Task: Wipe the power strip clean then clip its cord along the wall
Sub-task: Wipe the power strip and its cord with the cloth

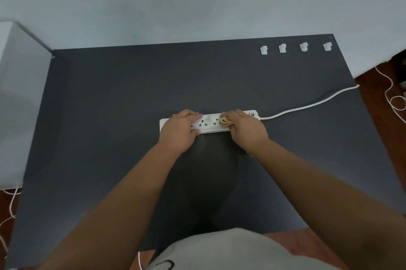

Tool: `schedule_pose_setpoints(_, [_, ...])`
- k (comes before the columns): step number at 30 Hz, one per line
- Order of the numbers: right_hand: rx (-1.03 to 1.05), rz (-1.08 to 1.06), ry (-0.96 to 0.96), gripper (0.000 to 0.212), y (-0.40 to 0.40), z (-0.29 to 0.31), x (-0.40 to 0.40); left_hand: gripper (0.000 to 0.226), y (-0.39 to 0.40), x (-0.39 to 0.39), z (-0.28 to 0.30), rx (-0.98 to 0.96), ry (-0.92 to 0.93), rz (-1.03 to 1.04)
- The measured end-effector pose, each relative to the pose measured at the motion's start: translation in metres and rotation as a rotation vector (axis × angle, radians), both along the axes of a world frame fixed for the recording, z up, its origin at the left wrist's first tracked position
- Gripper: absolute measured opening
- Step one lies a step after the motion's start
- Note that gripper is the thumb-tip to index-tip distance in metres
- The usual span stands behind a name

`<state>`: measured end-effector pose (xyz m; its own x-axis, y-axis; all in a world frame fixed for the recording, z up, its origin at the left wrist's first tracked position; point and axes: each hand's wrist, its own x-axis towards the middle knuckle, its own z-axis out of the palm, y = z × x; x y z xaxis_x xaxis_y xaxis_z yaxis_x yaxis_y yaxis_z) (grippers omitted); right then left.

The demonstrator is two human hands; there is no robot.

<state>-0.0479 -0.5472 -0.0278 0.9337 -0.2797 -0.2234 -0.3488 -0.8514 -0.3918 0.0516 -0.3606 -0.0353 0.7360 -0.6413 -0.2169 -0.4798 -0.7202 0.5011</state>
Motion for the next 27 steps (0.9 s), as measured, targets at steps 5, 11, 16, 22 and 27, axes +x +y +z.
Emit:
schedule_pose_setpoints(5, [0.094,0.108,-0.116,0.036,-0.007,0.006,-0.021,0.048,-0.001,-0.001,0.0,-0.004,0.018,0.015])
schedule_pose_setpoints(11, [-0.022,-0.111,-0.095,0.035,-0.012,-0.004,-0.022,0.047,-0.002,-0.001,0.001,0.009,0.029,0.035])
schedule_pose_setpoints(16, [0.088,0.102,-0.076,0.034,0.033,-0.006,-0.016,0.047,-0.002,-0.001,0.002,0.008,0.03,0.046])
schedule_pose_setpoints(22, [0.035,-0.142,-0.142,0.026,-0.016,0.006,-0.033,0.047,-0.002,-0.002,0.005,-0.01,0.053,0.054])
schedule_pose_setpoints(27, [0.034,-0.017,-0.067,0.025,0.005,0.001,-0.018,0.046,-0.002,-0.003,0.004,-0.031,0.058,0.066])
